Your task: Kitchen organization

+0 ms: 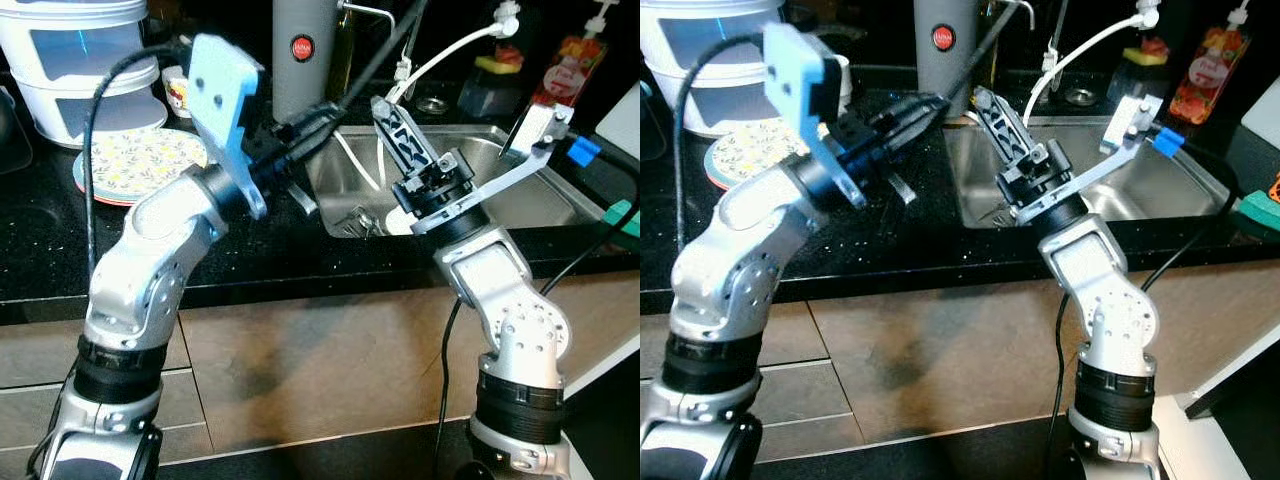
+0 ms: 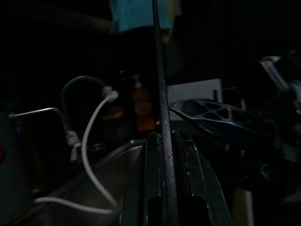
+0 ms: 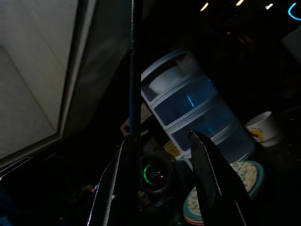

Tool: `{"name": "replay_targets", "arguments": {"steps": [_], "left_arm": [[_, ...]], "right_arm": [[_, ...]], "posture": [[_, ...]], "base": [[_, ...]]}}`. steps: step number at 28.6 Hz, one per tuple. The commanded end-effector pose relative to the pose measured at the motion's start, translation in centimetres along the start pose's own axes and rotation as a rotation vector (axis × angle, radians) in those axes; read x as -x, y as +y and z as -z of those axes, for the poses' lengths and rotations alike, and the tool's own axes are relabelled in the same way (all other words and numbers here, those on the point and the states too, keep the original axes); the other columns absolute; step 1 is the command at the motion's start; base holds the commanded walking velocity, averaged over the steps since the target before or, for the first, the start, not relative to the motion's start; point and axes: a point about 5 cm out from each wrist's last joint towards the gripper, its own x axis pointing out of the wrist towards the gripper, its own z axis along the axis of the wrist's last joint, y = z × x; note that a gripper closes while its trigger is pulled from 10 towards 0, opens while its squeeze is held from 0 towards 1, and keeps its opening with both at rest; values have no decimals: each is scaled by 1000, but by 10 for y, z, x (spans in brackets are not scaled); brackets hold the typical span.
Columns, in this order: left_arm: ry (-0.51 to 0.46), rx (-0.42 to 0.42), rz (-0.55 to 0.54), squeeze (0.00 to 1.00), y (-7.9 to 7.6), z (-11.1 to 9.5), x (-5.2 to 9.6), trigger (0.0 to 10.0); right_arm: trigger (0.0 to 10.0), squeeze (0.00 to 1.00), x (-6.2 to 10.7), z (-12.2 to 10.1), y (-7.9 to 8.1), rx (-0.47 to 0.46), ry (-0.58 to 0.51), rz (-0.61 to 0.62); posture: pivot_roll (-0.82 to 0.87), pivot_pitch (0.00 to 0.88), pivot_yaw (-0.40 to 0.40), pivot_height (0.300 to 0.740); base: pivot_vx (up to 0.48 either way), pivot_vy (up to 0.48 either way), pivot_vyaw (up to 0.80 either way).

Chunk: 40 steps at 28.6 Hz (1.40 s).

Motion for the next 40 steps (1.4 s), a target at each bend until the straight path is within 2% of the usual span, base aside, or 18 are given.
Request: {"name": "replay_targets", "arguments": {"steps": [1, 8, 18, 19, 21, 22, 31, 32, 33, 34, 36, 37, 38, 39, 40], "left_arm": [[16, -4, 38, 0, -5, 3, 2, 10000], [45, 4, 80, 0, -13, 10, 4, 10000], [61, 20, 95, 0, -14, 11, 6, 10000], [63, 20, 97, 0, -14, 12, 7, 10000], [64, 20, 97, 0, -14, 12, 7, 10000], [64, 19, 96, 0, -14, 12, 7, 10000], [70, 2, 37, 0, -8, 14, 4, 10000], [63, 20, 16, 1000, -6, 13, 3, 10000], [58, 27, 0, 1000, -4, 12, 2, 10000], [55, 26, -20, 1000, -1, 11, 2, 10000], [55, 26, -20, 1000, -1, 11, 2, 10000], [52, 39, -53, 1000, 3, 10, 2, 10000], [31, 50, -80, 0, 8, 7, 4, 10000], [31, 50, -80, 0, 8, 7, 4, 10000], [10, 67, -104, 0, 13, 4, 6, 10000]], "right_arm": [[10000, 0, 1, -1, 5, 2, 4, -27], [10000, 0, 0, -1, 7, 18, 10, -39], [10000, 0, 1, -2, 9, 31, 11, -49], [941, 0, 1, -2, 9, 33, 9, -48], [941, 0, 1, -2, 9, 34, 7, -46], [0, 0, 1, -2, 8, 36, 4, -39], [0, 0, 1, -4, 5, 35, -11, -25], [0, 0, 1, -4, 4, 38, -10, -17], [0, 0, 1, -3, 2, 43, -7, -4], [7451, 0, 0, -3, 0, 49, -3, 11], [7451, 0, 0, -3, 0, 49, -3, 11], [10000, 0, 0, -2, -5, 79, 8, 38], [10000, 0, -1, 1, -18, 129, 22, 115], [10000, 0, -1, 1, -18, 129, 22, 115], [10000, 0, -2, 3, -31, 168, 30, 185]], "posture": [[62, 17, -76, 740], [61, 17, -75, 740], [62, 16, -72, 740], [63, 16, -72, 740], [63, 16, -72, 740], [63, 16, -72, 740], [64, 17, -71, 740], [64, 17, -71, 740], [64, 17, -71, 740], [64, 17, -71, 740], [64, 17, -71, 740], [67, 16, -74, 740], [67, 16, -74, 740], [67, 16, -74, 740], [66, 12, -72, 740]], "base": [[0, 0, 0], [0, 0, 0], [0, 0, 0], [0, 0, 0], [0, 0, 0], [0, 0, 0], [0, 0, 0], [0, 0, 0], [0, 0, 0], [0, 0, 0], [0, 0, 0], [0, 0, 0], [0, 0, 0], [0, 0, 0], [0, 0, 0]]}}
